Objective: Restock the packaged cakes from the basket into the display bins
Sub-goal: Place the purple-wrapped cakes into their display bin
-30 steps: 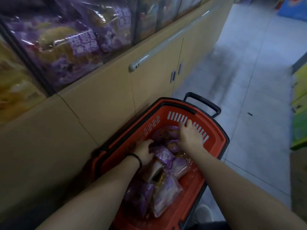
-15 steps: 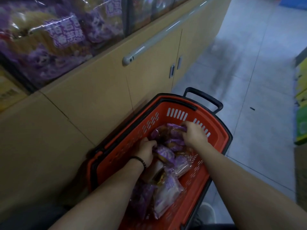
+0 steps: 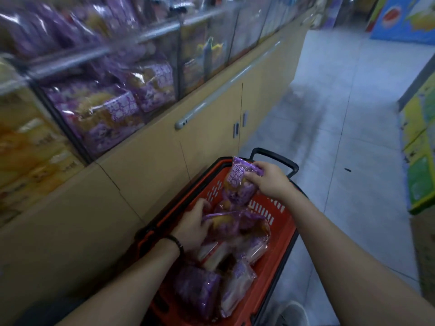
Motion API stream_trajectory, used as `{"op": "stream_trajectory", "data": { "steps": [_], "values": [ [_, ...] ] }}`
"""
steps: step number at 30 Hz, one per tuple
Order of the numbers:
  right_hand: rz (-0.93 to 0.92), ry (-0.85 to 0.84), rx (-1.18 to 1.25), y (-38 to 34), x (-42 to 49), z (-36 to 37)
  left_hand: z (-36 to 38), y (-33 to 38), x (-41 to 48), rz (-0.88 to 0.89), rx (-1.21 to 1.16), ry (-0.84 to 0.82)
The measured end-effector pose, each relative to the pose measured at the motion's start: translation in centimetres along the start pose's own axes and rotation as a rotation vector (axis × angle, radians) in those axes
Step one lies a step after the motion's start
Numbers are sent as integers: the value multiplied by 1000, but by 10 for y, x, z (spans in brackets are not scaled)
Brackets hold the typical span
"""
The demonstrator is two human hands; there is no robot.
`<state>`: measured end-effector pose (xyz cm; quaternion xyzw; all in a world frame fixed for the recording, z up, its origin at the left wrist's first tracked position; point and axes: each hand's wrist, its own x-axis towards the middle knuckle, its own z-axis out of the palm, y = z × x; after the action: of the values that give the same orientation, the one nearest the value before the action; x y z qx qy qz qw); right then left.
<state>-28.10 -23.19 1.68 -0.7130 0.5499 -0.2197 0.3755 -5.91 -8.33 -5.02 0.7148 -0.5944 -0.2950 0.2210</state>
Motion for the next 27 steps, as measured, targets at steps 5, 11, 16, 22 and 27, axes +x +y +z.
{"op": "stream_trajectory", "data": {
  "steps": [5, 11, 16, 22, 27],
  "values": [
    [-81, 65, 94, -43, -26, -25, -72, 27, -27, 49, 22, -11],
    [-121, 160, 365, -64, -56, -33, -137, 75, -65, -4, -81, 8],
    [-174, 175, 585, -98, -74, -43, -191, 108, -95, 81, -98, 34],
    [-274, 188, 822, -163, -100, -80, -253, 151, -129, 153, 40, 96],
    [-287, 112, 952, -207, -110, -105, -313, 201, -165, 151, 207, 171]
  ]
}}
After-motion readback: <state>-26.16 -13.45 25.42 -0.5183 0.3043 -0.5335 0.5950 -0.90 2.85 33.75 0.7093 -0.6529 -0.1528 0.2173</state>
